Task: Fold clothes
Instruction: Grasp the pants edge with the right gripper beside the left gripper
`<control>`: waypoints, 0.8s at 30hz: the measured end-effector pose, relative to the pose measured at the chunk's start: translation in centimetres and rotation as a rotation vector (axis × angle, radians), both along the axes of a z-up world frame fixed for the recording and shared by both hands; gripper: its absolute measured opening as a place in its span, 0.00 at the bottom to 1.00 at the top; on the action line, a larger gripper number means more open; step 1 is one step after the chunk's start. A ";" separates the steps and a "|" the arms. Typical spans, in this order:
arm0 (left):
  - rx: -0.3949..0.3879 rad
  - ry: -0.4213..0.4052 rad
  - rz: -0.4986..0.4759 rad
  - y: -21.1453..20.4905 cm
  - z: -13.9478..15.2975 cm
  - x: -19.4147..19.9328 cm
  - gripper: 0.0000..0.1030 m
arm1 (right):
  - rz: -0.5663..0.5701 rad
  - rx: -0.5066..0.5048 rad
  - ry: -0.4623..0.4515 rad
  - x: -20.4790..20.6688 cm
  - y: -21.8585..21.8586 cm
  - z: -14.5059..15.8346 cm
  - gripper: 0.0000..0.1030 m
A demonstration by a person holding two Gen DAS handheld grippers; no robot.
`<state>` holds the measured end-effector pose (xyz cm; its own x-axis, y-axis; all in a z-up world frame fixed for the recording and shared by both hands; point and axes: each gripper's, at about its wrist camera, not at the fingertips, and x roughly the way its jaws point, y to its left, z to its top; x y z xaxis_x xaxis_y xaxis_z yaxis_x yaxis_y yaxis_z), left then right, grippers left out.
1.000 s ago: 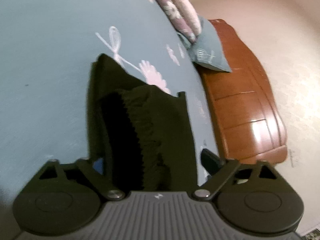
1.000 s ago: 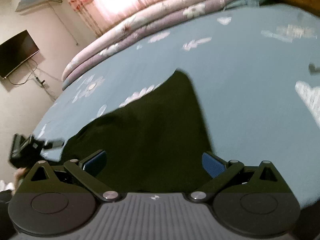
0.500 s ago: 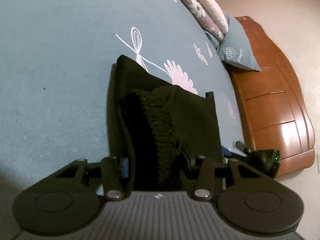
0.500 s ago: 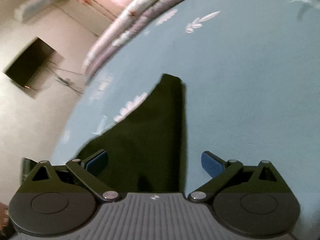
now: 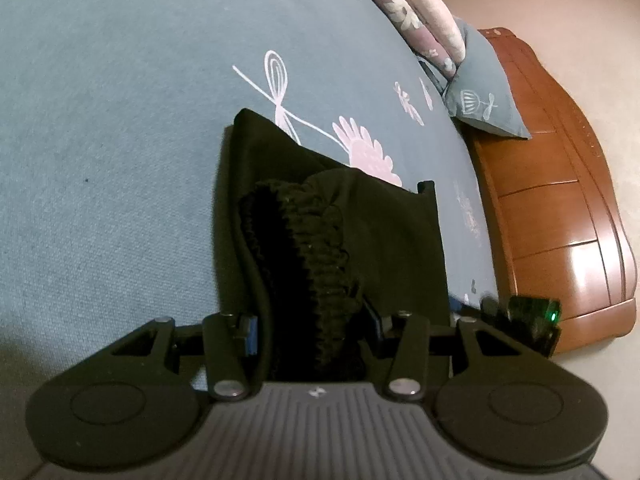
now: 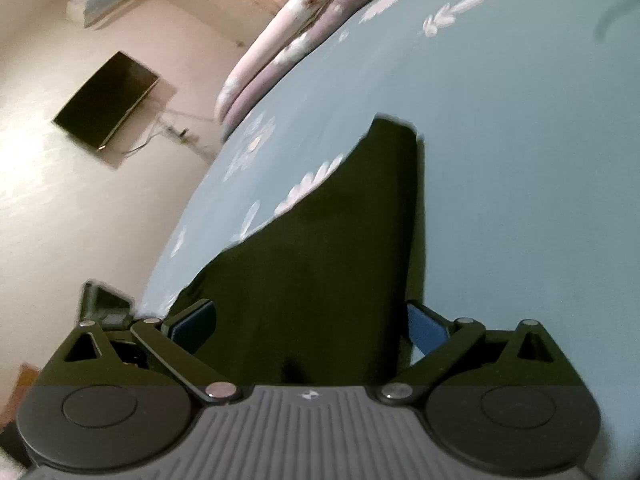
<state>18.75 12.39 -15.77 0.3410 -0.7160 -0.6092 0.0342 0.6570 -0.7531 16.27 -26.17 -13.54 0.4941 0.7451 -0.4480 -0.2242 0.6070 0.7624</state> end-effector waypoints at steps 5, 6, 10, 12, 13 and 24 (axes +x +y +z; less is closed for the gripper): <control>-0.005 0.008 0.004 0.0 0.0 0.1 0.45 | 0.018 0.001 -0.013 1.5 0.8 0.3 1.00; -0.001 0.007 0.003 0.0 0.0 0.1 0.46 | 0.015 0.006 -0.009 2.3 1.0 0.3 1.00; -0.001 0.010 0.007 0.0 0.0 0.1 0.45 | 0.024 0.003 0.003 2.8 1.3 0.3 0.96; -0.006 0.009 0.006 0.0 0.0 0.2 0.45 | 0.041 0.012 0.002 1.6 0.8 0.3 0.95; -0.010 0.009 0.005 0.0 -0.1 0.2 0.45 | 0.045 0.017 0.004 1.1 0.6 0.2 0.91; -0.001 0.008 0.019 -0.2 -0.1 0.1 0.45 | -0.047 -0.001 0.108 2.0 0.2 -0.6 0.34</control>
<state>18.81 12.15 -15.83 0.3498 -0.7100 -0.6111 0.0154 0.6566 -0.7541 18.25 -25.99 -14.17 0.4776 0.7217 -0.5010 -0.1117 0.6155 0.7802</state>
